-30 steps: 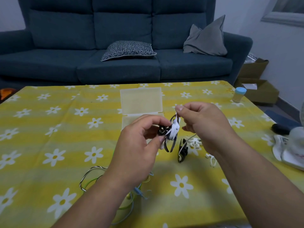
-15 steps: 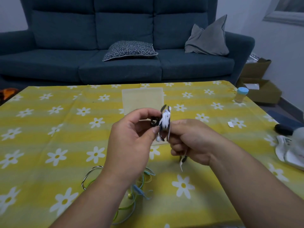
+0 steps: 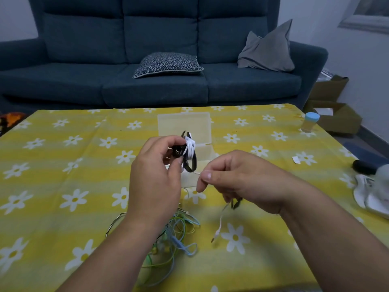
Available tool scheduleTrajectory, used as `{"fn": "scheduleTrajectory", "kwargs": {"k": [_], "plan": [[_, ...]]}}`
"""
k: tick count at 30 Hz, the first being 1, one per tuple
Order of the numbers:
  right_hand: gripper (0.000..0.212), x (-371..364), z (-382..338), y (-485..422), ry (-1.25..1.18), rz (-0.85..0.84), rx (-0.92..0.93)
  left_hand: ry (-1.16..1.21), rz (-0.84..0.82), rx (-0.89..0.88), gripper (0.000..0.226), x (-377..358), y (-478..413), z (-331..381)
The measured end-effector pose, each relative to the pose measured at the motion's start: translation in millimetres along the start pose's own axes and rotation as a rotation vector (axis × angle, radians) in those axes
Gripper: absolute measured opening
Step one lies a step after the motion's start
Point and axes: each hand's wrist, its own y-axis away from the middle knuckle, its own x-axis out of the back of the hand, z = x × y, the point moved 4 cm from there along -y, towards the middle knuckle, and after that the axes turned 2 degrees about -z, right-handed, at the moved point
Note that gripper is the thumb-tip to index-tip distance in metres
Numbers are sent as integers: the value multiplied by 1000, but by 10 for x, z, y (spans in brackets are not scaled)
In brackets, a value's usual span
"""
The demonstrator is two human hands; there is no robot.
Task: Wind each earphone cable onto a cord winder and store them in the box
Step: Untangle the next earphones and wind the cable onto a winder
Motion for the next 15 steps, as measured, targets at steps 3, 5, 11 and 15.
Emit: {"fn": "scheduleTrajectory", "kwargs": {"k": [3,5,11,15], "plan": [[24,-22,-24,15,25,-52,11,-8,23,-16,41,-16,16,22],[24,-44,-42,26,31,-81,11,-13,18,-28,40,-34,35,39],[28,160,-120,48,-124,184,77,-32,-80,-94,41,-67,28,62],[31,219,-140,54,-225,261,111,-88,-137,-193,37,-100,49,120]]}}
